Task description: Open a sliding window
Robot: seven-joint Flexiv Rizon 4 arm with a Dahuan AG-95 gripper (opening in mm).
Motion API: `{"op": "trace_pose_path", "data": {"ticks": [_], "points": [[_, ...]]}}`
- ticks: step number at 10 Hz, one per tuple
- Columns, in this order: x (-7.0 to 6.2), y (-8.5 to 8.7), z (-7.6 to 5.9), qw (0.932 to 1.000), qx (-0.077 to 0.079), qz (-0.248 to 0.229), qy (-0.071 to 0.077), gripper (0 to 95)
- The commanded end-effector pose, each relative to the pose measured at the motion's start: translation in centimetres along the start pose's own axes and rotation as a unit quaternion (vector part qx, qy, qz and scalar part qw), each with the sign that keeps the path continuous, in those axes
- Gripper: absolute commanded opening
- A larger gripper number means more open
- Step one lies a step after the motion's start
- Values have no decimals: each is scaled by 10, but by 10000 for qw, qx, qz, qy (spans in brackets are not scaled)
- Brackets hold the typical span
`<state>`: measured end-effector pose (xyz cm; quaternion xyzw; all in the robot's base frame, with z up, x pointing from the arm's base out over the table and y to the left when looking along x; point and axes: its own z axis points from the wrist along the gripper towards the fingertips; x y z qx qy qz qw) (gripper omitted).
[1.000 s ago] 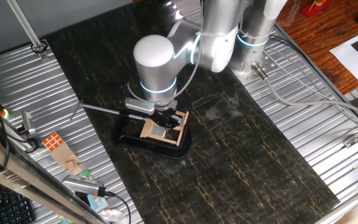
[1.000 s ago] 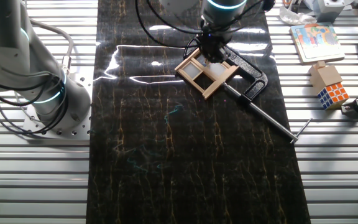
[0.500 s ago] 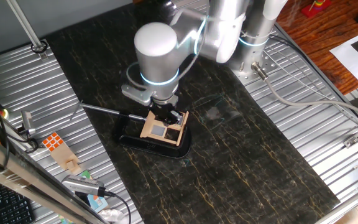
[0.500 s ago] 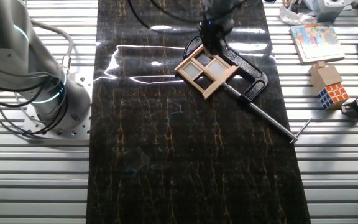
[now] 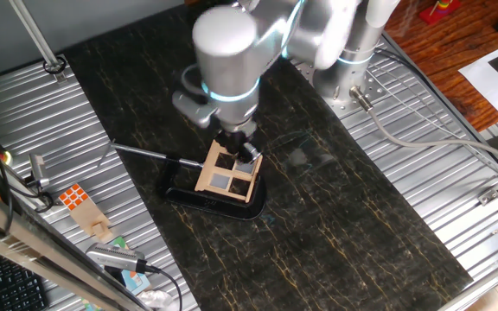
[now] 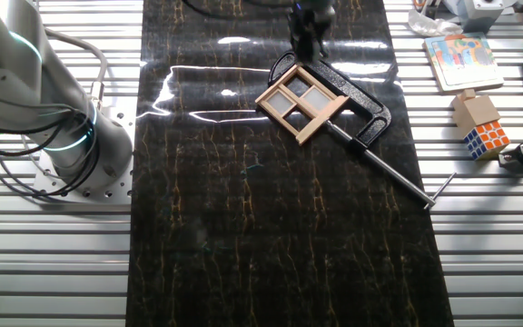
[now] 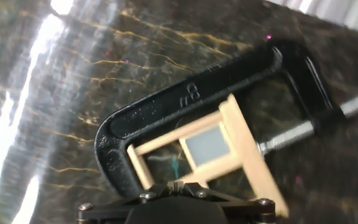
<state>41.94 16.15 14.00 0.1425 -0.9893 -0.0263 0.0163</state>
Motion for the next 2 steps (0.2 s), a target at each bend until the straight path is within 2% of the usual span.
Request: {"op": "trace_pose_path", "data": {"ticks": [1, 2], "points": [[30, 18, -31, 9996, 24, 296, -34, 0], [32, 21, -35, 9996, 29, 280, -27, 0]]}}
